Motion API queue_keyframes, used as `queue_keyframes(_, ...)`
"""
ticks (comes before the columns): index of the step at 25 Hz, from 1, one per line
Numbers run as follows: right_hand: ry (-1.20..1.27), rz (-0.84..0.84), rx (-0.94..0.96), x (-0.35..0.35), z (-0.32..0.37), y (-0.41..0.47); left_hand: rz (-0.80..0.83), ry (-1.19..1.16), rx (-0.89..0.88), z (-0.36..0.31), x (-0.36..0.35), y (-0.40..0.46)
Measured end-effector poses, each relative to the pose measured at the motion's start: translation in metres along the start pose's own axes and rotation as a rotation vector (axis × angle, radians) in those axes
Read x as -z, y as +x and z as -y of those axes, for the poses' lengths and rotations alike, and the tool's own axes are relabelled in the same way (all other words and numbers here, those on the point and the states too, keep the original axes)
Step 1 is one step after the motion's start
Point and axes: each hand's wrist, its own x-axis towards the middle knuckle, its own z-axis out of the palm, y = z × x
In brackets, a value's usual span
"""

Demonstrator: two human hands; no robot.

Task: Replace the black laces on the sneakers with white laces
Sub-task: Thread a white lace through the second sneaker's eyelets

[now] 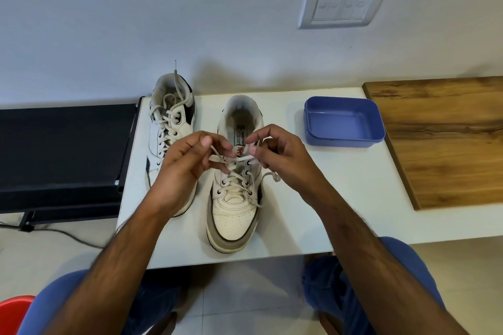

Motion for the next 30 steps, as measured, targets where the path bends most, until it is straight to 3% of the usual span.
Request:
queue_keyframes(3, 0.081, -0.001, 0.01, 0.003, 0.0, 0.0, -0.115, -0.228, -0.037, -0.012, -0.001, 0.001)
queue_keyframes(4, 0.083, -0.002, 0.014, 0.004, 0.0, 0.0, -0.171, -0.15, -0.036, -0.014, 0.003, 0.001)
queue_keyframes(6, 0.068, 0.005, 0.014, 0.004, -0.001, 0.0, -0.229, 0.241, 0.007, -0.011, 0.013, 0.001)
queue_keyframes(9, 0.045, 0.025, 0.013, 0.002, 0.0, -0.001, -0.099, 0.87, 0.029, 0.004, 0.015, 0.0)
queue_keyframes(11, 0.033, 0.027, 0.001, 0.0, 0.0, 0.0, -0.018, 1.043, -0.03, 0.007, 0.007, -0.001)
queue_keyframes(14, -0.025, 0.005, -0.005, 0.0, -0.003, 0.001, 0.018, 1.08, 0.028, 0.004, 0.007, 0.001)
queue_keyframes(21, -0.022, 0.001, -0.044, 0.001, -0.003, 0.001, 0.139, 0.452, 0.242, -0.014, 0.017, -0.006)
queue_keyframes(24, -0.004, 0.016, -0.05, 0.002, -0.002, -0.001, -0.021, 0.047, 0.166, -0.021, 0.021, -0.001)
queue_keyframes(30, 0.018, 0.047, -0.049, 0.002, -0.002, -0.001, -0.076, -0.482, -0.15, -0.032, 0.029, -0.006)
